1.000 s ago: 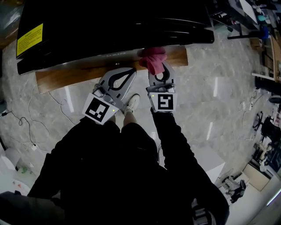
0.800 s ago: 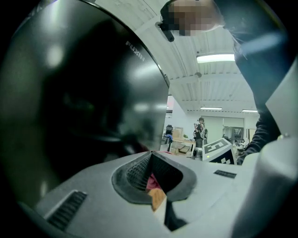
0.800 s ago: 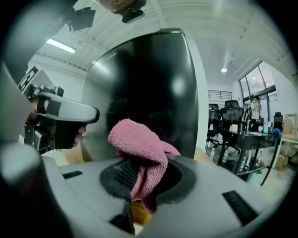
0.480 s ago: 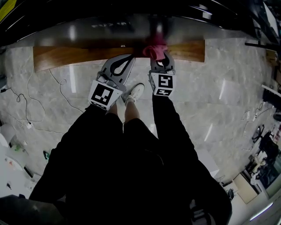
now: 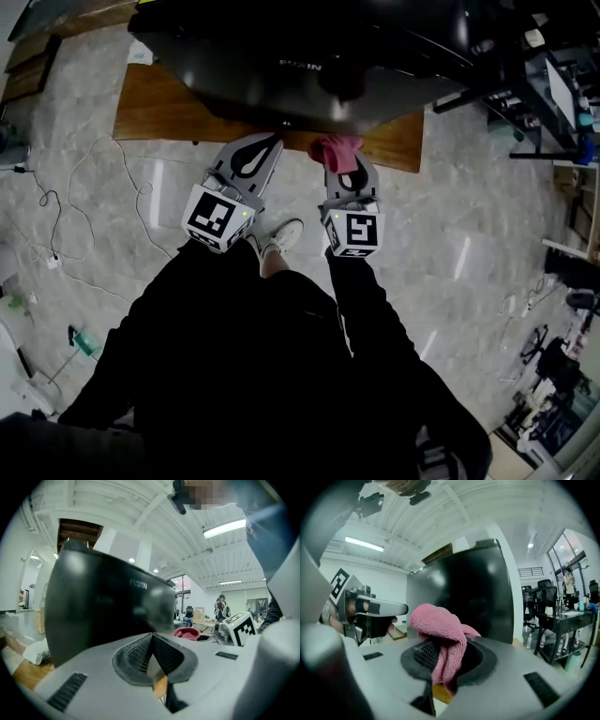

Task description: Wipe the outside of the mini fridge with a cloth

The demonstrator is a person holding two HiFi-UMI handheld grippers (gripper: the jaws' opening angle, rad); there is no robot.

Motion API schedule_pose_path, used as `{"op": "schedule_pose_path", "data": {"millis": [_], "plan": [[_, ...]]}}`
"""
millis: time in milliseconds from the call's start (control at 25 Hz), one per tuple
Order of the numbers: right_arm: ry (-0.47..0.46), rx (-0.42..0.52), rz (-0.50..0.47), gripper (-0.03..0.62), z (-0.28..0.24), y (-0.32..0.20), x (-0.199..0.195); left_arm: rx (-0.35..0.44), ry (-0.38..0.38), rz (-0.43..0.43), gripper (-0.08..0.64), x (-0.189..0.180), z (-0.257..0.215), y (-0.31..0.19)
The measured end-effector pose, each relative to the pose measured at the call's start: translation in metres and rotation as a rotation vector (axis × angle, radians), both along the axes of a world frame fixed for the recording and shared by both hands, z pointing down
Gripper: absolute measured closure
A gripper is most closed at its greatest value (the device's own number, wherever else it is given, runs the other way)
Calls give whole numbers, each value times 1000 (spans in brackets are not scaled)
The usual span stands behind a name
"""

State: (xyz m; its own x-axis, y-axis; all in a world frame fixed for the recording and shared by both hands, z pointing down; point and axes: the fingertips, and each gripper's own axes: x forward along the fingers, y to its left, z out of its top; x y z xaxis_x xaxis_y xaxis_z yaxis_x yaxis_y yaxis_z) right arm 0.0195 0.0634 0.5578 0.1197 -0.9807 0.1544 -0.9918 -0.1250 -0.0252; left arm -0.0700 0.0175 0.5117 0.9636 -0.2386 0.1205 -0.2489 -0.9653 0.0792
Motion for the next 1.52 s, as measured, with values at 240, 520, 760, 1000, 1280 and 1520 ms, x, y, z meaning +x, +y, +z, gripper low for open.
{"op": "schedule_pose_path", "data": {"millis": [240, 520, 760, 1000, 1280, 1520], "plan": [[88, 164, -105, 505, -143, -33, -75, 100, 82, -3, 558, -40, -101, -9], [128, 212, -74, 505, -197, -108, -111, 162, 90, -40, 558, -76, -142, -67], [156, 224, 42, 506, -184, -149, -122, 142, 98, -23, 558, -104, -128, -114], [78, 116, 88, 509, -104, -156, -126, 72, 100, 52, 558, -100, -80, -128], [-12, -44, 162, 509, 21, -156, -119, 4, -12, 110, 558, -92, 38, -126], [5, -136, 175, 509, 102, -157, -114, -59, -97, 161, 558, -78, 131, -126]]}}
